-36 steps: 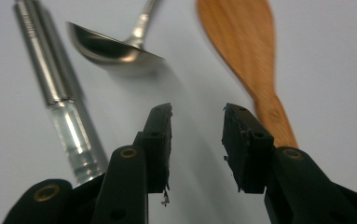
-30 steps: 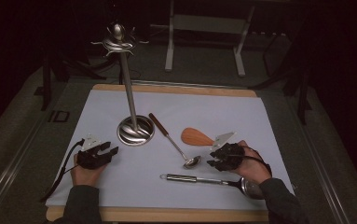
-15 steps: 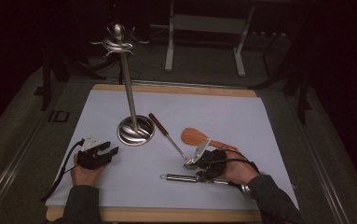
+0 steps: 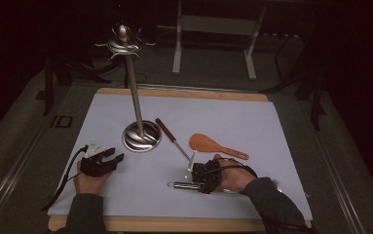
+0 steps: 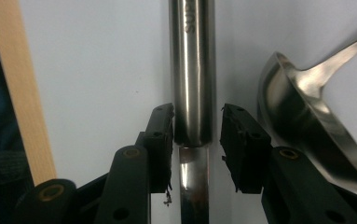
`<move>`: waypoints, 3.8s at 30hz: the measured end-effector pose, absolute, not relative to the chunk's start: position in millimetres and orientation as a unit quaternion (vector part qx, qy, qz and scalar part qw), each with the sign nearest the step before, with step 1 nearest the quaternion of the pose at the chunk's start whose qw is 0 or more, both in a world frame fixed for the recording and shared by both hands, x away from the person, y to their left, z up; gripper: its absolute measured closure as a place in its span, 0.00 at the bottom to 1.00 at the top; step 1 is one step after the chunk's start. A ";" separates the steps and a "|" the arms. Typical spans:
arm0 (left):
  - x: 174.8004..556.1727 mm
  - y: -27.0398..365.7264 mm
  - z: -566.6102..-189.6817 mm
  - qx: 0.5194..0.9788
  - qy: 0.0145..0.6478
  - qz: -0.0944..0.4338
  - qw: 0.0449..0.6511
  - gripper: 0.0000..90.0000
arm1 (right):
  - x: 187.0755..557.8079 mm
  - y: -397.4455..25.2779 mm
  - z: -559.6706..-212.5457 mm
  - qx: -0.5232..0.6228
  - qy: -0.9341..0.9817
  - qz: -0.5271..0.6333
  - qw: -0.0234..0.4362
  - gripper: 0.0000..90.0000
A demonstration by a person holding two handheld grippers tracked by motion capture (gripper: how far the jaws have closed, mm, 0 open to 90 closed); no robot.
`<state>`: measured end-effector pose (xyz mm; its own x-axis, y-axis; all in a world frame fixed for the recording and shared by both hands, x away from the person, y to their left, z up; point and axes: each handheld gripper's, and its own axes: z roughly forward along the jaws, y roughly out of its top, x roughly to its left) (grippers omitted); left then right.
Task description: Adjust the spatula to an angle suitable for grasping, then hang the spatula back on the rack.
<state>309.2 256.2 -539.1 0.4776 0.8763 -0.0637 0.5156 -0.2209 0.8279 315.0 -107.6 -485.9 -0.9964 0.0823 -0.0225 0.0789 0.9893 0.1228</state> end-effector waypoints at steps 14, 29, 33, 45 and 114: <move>308.9 256.2 -539.0 0.751 0.463 0.217 0.418 0.58 | 311.0 -84.6 -497.2 0.030 0.999 -0.004 0.022 0.76; 309.3 256.4 -539.1 0.751 0.463 0.215 0.419 0.58 | 309.0 -88.8 -487.3 0.028 0.999 0.026 0.031 0.76; 309.2 256.4 -539.1 0.750 0.464 0.216 0.419 0.58 | 311.5 -92.2 -477.0 0.038 0.997 0.058 0.026 0.76; 309.4 256.4 -539.1 0.750 0.464 0.215 0.419 0.58 | 317.3 -99.1 -442.5 0.059 0.986 0.156 0.017 0.76; 308.5 257.2 -538.6 0.748 0.460 0.218 0.425 0.58 | 354.8 -55.0 -347.7 0.199 0.799 0.556 0.113 0.77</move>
<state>308.5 257.2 -538.6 0.4812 0.8741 -0.0658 0.5043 -0.2146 0.8365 354.8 -55.0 -347.7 -0.8954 0.4435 0.0395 0.1910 0.3025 0.9338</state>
